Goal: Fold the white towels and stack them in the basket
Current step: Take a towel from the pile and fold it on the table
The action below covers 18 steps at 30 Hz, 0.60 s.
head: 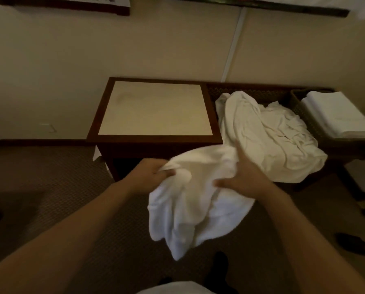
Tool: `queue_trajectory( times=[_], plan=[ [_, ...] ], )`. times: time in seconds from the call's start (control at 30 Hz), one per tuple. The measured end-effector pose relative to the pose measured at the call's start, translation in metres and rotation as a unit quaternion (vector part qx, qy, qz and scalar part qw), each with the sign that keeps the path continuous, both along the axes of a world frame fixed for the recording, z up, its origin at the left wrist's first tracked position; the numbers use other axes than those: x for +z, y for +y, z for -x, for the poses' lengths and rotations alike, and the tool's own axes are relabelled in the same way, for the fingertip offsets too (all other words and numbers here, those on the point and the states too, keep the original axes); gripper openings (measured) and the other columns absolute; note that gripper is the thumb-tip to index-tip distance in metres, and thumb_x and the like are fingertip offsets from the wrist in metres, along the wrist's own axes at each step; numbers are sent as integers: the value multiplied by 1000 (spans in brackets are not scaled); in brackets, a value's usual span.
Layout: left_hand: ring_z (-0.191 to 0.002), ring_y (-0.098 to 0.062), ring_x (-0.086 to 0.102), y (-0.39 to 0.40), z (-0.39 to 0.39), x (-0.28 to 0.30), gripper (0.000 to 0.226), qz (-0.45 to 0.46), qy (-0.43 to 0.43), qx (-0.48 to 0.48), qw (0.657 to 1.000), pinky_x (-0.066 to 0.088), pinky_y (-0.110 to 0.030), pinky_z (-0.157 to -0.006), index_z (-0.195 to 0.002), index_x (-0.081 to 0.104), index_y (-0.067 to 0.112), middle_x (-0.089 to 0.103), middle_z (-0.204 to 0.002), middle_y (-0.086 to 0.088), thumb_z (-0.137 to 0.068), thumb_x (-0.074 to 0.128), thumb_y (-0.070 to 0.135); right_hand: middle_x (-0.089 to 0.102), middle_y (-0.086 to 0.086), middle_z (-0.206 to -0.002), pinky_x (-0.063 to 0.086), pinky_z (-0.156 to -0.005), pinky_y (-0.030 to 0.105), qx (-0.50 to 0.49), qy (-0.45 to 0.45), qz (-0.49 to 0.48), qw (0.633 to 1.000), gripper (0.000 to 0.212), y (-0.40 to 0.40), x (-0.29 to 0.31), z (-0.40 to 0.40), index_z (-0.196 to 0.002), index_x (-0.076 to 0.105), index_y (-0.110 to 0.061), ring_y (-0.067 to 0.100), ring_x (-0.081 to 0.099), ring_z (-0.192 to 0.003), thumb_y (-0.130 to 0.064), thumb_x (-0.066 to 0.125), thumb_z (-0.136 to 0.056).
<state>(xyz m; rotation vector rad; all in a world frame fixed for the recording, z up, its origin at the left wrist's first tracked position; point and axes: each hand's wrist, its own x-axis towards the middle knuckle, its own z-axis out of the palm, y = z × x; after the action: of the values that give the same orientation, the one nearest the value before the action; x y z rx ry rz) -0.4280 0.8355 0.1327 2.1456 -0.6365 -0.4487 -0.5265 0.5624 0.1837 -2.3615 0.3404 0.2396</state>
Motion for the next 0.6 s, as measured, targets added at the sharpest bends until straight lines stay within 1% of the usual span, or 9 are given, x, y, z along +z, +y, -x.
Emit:
queue_trajectory(
  times=[0.03, 0.1, 0.17, 0.27, 0.4, 0.47, 0.53, 0.57, 0.6],
  plan=[
    [-77, 0, 67, -18, 7, 15, 11, 23, 4, -37, 999, 53, -29, -70, -91, 77, 27, 72, -80, 15, -94, 70, 34, 40, -5, -150, 39, -104, 28, 82, -4, -28, 996, 128, 19, -6, -2, -161, -5, -33, 10, 45, -129, -38, 89, -73],
    [-79, -1, 69, -42, 17, 37, 13, 62, 22, -93, 993, 54, -23, -71, -95, 79, 20, 74, -83, 7, -90, 76, 31, 52, -11, -138, 47, -104, 33, 161, -35, -40, 985, 95, 47, -20, -7, -158, 25, -30, 4, 53, -119, -32, 83, -82],
    [-75, -3, 65, -44, 14, 46, 15, 98, 57, -99, 989, 50, -21, -67, -91, 77, 17, 72, -81, 1, -86, 79, 32, 66, -6, -124, 50, -101, 42, 111, -79, -50, 989, 53, 49, -21, -11, -139, 56, -23, 7, 63, -107, -26, 75, -90],
    [-73, -8, 63, -22, 8, 26, 20, 102, 98, -95, 985, 49, -26, -67, -91, 73, 16, 68, -80, 3, -85, 79, 35, 75, -5, -100, 53, -89, 32, 48, -119, -133, 983, 22, 28, -4, -7, -109, 72, -17, 5, 69, -94, -13, 76, -88],
    [-92, 0, 64, -11, 26, -42, 13, -9, 140, -115, 983, 55, -32, -83, -98, 71, 32, 65, -106, 13, -88, 77, 35, 77, -2, -89, 55, -80, 22, 47, -180, -247, 951, 17, 26, 16, 2, -99, 73, -12, 11, 72, -91, 1, 70, -89],
    [-117, 0, 55, -1, 27, -72, 4, -49, 56, -81, 994, 51, -45, -98, -91, 70, 32, 55, -132, 16, -91, 72, 35, 77, -1, -92, 57, -80, 27, -14, -202, -311, 929, 19, 22, 19, 0, -101, 71, -12, 15, 72, -93, 3, 65, -91],
    [-132, -2, 46, 9, 24, -77, 7, -21, 46, 1, 999, 44, -50, -109, -90, 68, 27, 49, -145, 15, -96, 65, 29, 76, 5, -98, 56, -85, 36, -71, -218, -365, 902, 21, 12, 22, 1, -104, 71, -11, 23, 72, -98, 3, 61, -93],
    [-132, -4, 48, 8, 23, -73, 2, 27, 78, 38, 996, 44, -49, -110, -98, 66, 24, 51, -144, 13, -97, 65, 25, 77, 6, -98, 56, -85, 37, -79, -214, -372, 900, 22, 6, 24, 3, -103, 72, -12, 24, 72, -99, 4, 61, -93],
    [-130, -6, 51, 5, 24, -63, 14, 71, 105, 50, 991, 45, -46, -109, -109, 64, 25, 52, -142, 13, -95, 68, 23, 77, 5, -96, 57, -84, 35, -71, -203, -367, 905, 22, 2, 25, 4, -101, 72, -12, 22, 72, -97, 4, 61, -92]
  ],
)
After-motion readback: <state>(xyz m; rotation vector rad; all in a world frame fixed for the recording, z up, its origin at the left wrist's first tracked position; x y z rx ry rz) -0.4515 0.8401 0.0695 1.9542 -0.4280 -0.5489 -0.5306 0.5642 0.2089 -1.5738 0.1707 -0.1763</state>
